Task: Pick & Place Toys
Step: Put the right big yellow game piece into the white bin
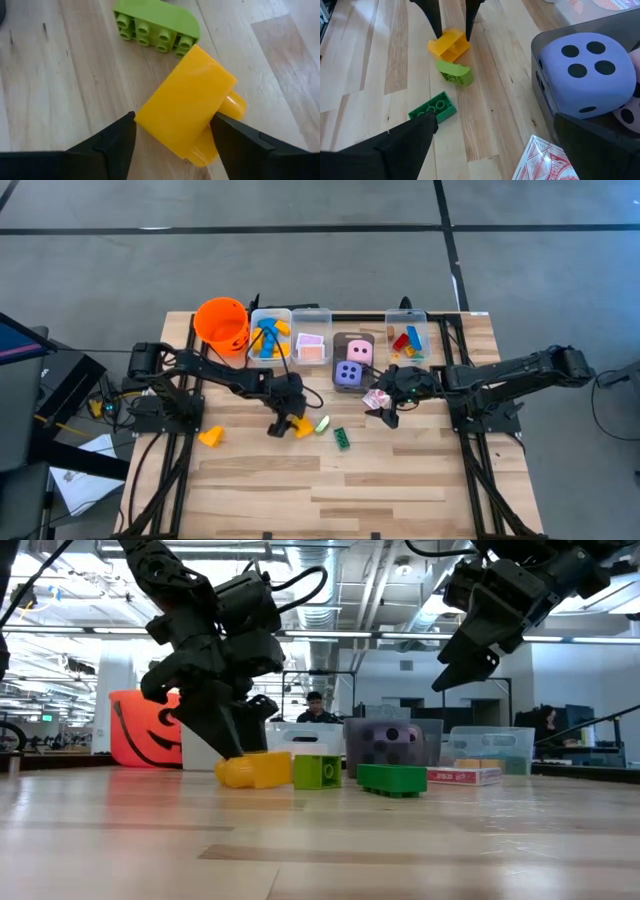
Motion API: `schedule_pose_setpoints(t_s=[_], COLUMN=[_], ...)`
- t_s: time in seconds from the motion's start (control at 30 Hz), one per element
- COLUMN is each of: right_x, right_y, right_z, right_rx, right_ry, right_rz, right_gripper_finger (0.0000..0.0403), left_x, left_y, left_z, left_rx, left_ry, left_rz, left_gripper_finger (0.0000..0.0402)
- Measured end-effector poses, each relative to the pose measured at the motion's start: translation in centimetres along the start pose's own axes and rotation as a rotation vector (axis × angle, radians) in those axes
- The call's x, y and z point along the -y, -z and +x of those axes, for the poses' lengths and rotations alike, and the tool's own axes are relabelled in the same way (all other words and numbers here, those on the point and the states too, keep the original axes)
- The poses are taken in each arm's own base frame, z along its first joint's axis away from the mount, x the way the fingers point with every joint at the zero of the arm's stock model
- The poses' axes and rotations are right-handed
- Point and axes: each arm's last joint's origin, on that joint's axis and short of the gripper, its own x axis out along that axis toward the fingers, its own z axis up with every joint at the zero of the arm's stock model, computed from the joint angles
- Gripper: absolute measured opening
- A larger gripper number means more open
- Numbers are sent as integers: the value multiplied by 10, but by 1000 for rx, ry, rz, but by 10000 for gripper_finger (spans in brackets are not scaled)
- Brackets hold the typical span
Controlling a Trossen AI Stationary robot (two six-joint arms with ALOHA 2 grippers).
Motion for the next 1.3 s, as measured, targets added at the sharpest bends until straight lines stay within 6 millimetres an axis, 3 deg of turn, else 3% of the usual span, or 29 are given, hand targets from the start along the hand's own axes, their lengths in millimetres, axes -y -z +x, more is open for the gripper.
schedule_pose_setpoints(t_s=[0.3,0.43,0.63,0.8,0.93,1.3], right_x=[0,0,-1,-1,-1,-1], right_y=[0,0,-3,-4,-4,-4], right_z=[0,0,0,0,0,0], right_rx=[0,3,29,38,38,43], right_ry=[0,-1,-8,-11,-11,-12], right_rz=[0,0,2,2,3,3], right_gripper_finger=[400,400,400,400,400,400], left_x=[0,1,4,4,3,13], left_y=[-8,-20,-33,-34,-30,-22], left_z=[-9,-32,-69,-78,-66,-41], left_rx=[79,181,319,329,302,236], left_ry=[-30,-61,-166,-232,-223,-177], left_rz=[-166,-177,-168,-57,-72,-76], left_gripper_finger=[192,171,106,89,119,276])
